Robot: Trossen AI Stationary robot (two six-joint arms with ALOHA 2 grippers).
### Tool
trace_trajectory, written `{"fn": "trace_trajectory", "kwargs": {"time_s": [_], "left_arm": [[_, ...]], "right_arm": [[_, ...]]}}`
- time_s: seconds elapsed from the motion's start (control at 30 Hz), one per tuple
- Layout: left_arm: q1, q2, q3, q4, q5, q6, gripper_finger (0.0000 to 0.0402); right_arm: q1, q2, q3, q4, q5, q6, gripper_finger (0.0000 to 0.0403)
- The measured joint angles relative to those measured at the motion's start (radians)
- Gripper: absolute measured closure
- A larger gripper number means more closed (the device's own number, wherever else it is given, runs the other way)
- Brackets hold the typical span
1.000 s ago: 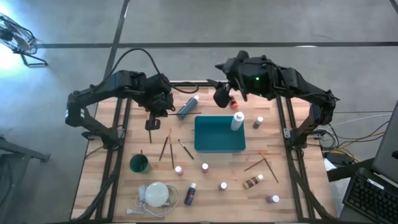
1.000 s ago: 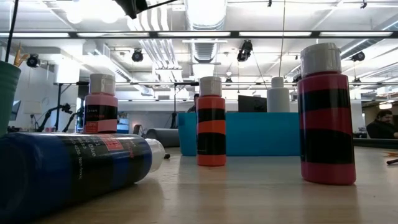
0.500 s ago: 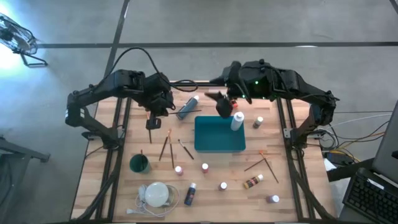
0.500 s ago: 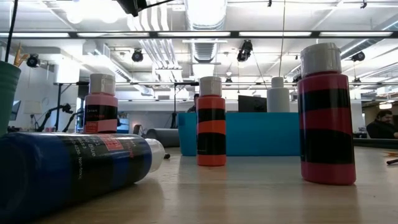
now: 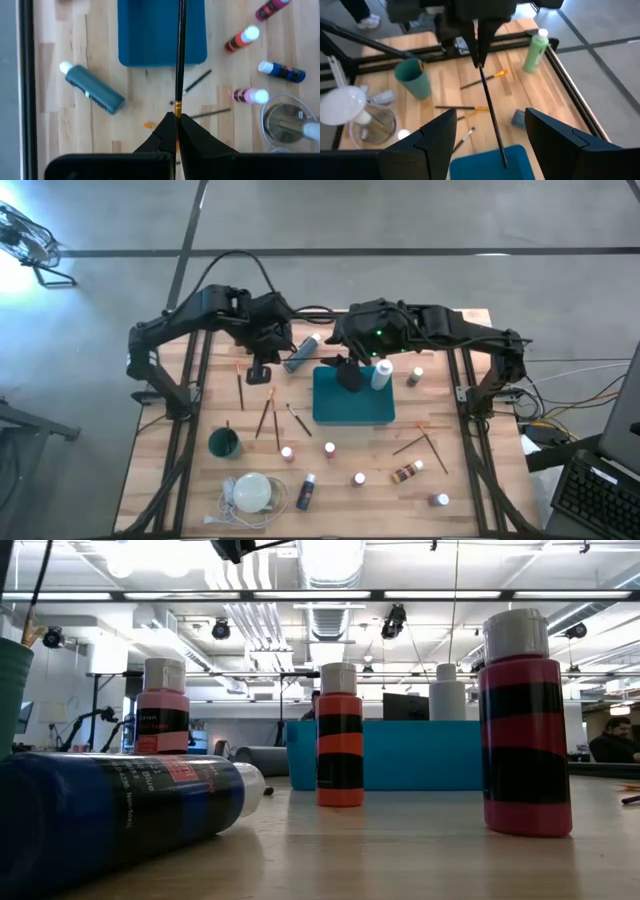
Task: Pick & Place Paint Supplies
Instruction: Put the gold paintbrush into the green cup
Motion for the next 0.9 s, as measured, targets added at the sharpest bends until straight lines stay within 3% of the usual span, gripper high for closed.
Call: {"fn": "trace_trajectory", "kwargs": {"time_s": [0.4,0.9], "left_arm": [[0.0,0.072,0.193,-0.001,0.005,0.026,0.0397],[0.0,0.083,0.187,-0.001,0.006,0.031,0.0397]], "right_arm": [[-0.003,0.001,-0.022,-0.032,0.013,-0.017,0.0202],[-0.007,0.001,-0.017,-0.021,0.02,-0.03,0.0281]]}}
